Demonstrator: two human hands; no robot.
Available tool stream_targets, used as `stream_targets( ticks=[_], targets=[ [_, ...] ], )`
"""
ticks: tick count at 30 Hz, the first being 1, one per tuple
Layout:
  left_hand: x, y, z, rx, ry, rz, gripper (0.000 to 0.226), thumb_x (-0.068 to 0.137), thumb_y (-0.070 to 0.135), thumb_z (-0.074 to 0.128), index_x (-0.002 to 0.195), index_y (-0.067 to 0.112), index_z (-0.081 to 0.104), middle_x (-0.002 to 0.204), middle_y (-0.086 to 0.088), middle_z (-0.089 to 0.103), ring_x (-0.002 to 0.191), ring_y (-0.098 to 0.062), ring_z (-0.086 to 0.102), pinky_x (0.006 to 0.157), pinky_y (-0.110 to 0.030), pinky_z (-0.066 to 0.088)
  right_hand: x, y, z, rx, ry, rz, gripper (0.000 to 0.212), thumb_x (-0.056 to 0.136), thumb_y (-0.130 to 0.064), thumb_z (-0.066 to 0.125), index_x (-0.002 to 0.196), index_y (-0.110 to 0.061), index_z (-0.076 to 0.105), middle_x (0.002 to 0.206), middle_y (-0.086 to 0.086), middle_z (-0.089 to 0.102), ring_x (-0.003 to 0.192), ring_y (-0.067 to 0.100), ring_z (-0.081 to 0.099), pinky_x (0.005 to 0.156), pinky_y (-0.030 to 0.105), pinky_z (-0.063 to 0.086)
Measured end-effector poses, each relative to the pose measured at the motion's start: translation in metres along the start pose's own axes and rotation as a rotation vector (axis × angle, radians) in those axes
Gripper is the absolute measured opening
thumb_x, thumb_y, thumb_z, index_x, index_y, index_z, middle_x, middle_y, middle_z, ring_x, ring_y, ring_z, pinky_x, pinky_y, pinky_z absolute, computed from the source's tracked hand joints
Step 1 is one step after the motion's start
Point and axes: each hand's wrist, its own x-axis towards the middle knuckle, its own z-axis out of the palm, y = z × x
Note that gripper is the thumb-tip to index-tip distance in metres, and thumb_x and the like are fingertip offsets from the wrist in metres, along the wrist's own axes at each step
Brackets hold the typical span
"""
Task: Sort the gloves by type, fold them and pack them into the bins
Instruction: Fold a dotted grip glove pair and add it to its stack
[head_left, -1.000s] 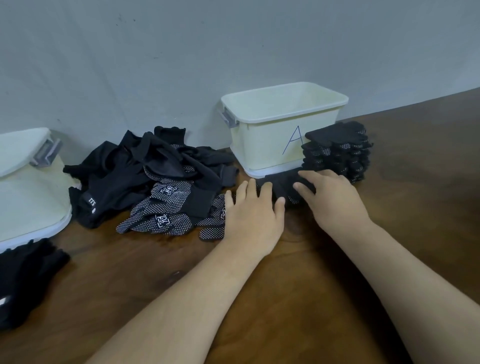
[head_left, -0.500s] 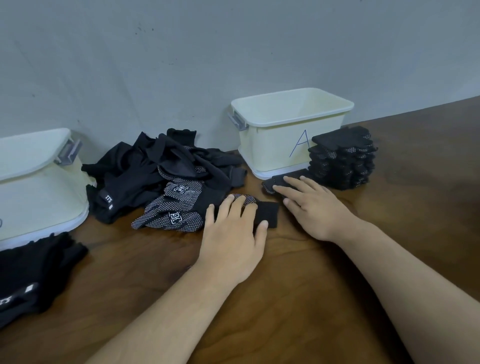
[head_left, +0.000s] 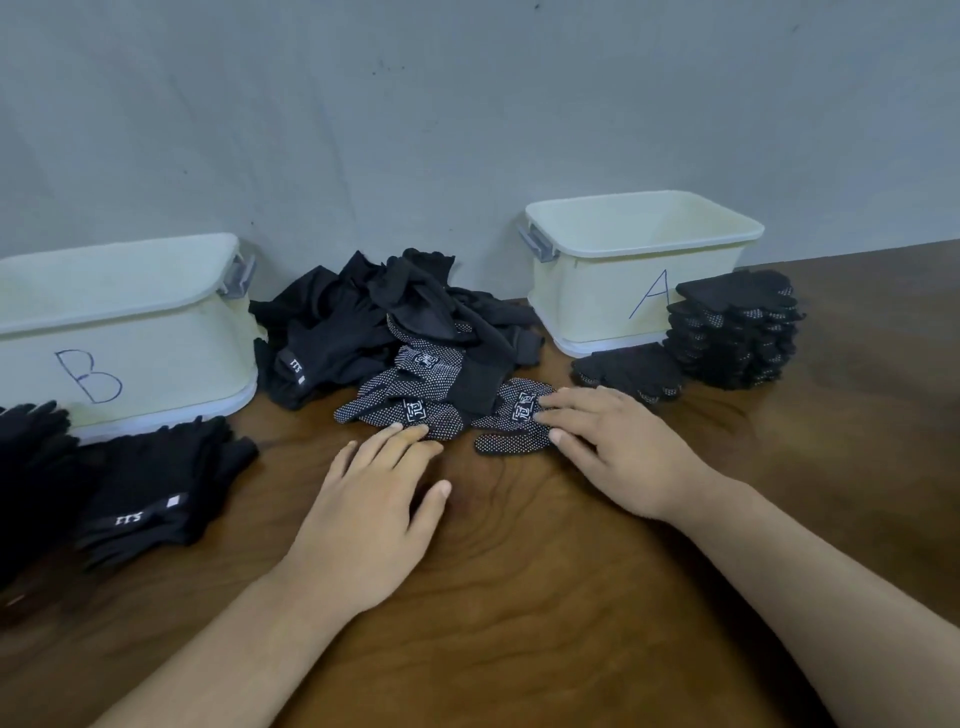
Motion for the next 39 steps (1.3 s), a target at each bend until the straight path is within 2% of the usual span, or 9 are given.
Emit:
stream_targets(
  ticks=[5,13,16,20,25,30,33,36,39],
  targets=[
    [-0.008,-0.020,-0.008,-0.085,-0.061,-0.077,0.055,0.105,0.063,0.029,0.153,0.041,0.044,0.164,0.023,0.035,0.156,-0.003,0.023,0.130,-0.039,0.021,-0.021,-0.018,0.001,0.003,0.045,0.036,0.047,0.108,-0.056,0.036,0.136,-0.038,0.070,0.140,-0.025,0.062,0.128,0.005,0.054,0.107,0.038,0.046],
    [-0.005,-0.012,-0.017,-0.259,0.015,-0.113,0.033,0.109,0.050,0.042,0.136,0.038,0.056,0.138,0.023,0.055,0.134,-0.006,0.044,0.114,-0.037,0.035,-0.060,-0.092,0.007,-0.054,0.192,0.018,0.040,0.107,-0.051,0.041,0.117,-0.040,0.079,0.115,-0.022,0.064,0.099,0.012,0.056,0.084,0.040,0.046],
    [-0.006,-0.012,-0.019,-0.285,0.022,-0.126,0.032,0.109,0.046,0.044,0.136,0.035,0.059,0.137,0.019,0.058,0.131,-0.010,0.047,0.111,-0.036,0.036,-0.070,-0.126,0.011,0.034,0.179,-0.038,0.039,0.109,-0.046,0.043,0.123,-0.033,0.078,0.119,-0.019,0.066,0.099,0.014,0.056,0.089,0.035,0.051],
    [-0.007,-0.024,-0.018,-0.393,0.047,-0.165,0.026,0.109,0.040,0.048,0.130,0.034,0.062,0.128,0.017,0.060,0.125,-0.013,0.052,0.110,-0.039,0.042,-0.080,-0.149,0.010,0.130,0.201,-0.116,0.035,0.110,-0.033,0.046,0.131,-0.023,0.072,0.130,-0.014,0.066,0.110,0.007,0.056,0.105,0.011,0.037],
    [-0.030,-0.025,-0.020,-0.420,0.093,-0.105,0.025,0.107,0.043,0.051,0.128,0.035,0.063,0.126,0.020,0.060,0.121,-0.010,0.052,0.108,-0.040,0.045,-0.083,-0.144,0.010,0.078,0.296,0.063,0.032,0.107,-0.037,0.049,0.126,-0.029,0.073,0.129,-0.017,0.065,0.111,0.014,0.061,0.093,0.038,0.055],
    [-0.053,-0.001,-0.023,-0.291,-0.027,0.110,0.044,0.107,0.056,0.047,0.148,0.043,0.052,0.154,0.024,0.049,0.145,-0.003,0.038,0.121,-0.040,0.033,-0.080,-0.144,0.012,0.008,0.057,0.141,0.050,0.102,-0.066,0.044,0.142,-0.041,0.062,0.149,-0.023,0.054,0.139,0.007,0.046,0.113,0.035,0.039],
    [-0.065,0.004,-0.020,-0.206,-0.107,0.101,0.052,0.107,0.060,0.042,0.158,0.048,0.039,0.166,0.025,0.035,0.157,0.000,0.021,0.130,-0.043,0.017,-0.085,-0.144,0.011,-0.009,0.092,0.147,0.050,0.096,-0.075,0.046,0.132,-0.046,0.066,0.138,-0.027,0.057,0.131,0.004,0.047,0.109,0.033,0.035],
    [-0.085,0.005,-0.022,-0.210,-0.119,0.073,0.052,0.106,0.059,0.041,0.157,0.049,0.040,0.167,0.027,0.031,0.158,0.003,0.015,0.132,-0.041,0.008,-0.090,-0.149,0.007,-0.009,0.168,0.116,0.042,0.094,-0.075,0.052,0.118,-0.045,0.069,0.122,-0.026,0.057,0.116,0.005,0.050,0.100,0.030,0.036],
    [-0.104,0.006,-0.029,-0.206,-0.102,0.080,0.052,0.102,0.061,0.046,0.153,0.048,0.044,0.164,0.028,0.034,0.156,0.004,0.017,0.132,-0.044,0.010,-0.092,-0.151,0.003,0.065,0.152,0.064,0.041,0.100,-0.068,0.052,0.128,-0.042,0.064,0.133,-0.025,0.053,0.123,0.006,0.049,0.102,0.034,0.042]
  ],
)
